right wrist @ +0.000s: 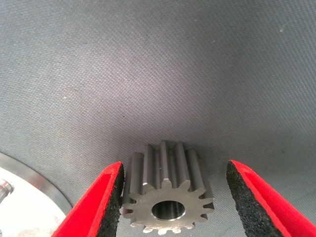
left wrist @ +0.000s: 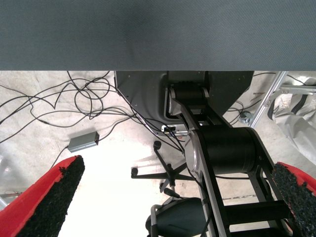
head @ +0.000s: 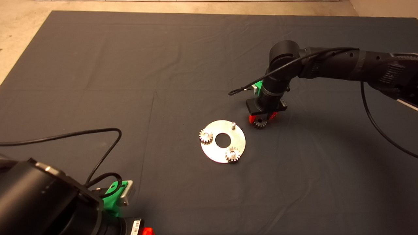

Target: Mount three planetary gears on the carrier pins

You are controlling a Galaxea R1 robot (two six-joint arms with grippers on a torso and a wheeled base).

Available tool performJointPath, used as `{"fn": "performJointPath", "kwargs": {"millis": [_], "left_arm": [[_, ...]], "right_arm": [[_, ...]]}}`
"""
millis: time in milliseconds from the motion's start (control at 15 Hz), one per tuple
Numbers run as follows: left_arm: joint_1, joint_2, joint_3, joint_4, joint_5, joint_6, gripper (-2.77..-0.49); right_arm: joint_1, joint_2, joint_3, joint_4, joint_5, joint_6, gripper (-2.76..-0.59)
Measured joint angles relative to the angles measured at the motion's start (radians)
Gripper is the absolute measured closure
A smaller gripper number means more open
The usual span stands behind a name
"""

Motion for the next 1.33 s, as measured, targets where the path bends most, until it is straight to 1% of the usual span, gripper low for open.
{"fn": "performJointPath", "kwargs": {"millis": [533,733,867,933,1133,1267,1333], "left_arm": [[0.0,0.0,0.0,0.0,0.0,0.004,-2.77],[0.0,0.0,0.0,0.0,0.0,0.004,-2.77],[0.0,0.0,0.0,0.0,0.0,0.004,-2.77],[0.0,0.0,0.0,0.0,0.0,0.004,-2.77],[0.0,0.0,0.0,0.0,0.0,0.004,-2.77],[0.0,0.0,0.0,0.0,0.0,0.004,-2.77],[0.0,0.0,0.0,0.0,0.0,0.004,-2.77]], "right_arm": [[0.0,0.0,0.002,0.0,0.0,0.001,-1.52],[0.0,0.0,0.013,0.0,0.0,0.017,-1.52],[0.0,-0.001,0.02,0.0,0.0,0.037,-1.51],[0.0,-0.003,0.026,0.001,0.0,0.046,-1.41],[0.0,-0.003,0.041,0.001,-0.001,0.07,-1.38],[0.0,-0.004,0.049,0.001,-0.004,0.079,-1.25],[0.0,-0.007,0.053,0.001,-0.003,0.08,-1.25]]}}
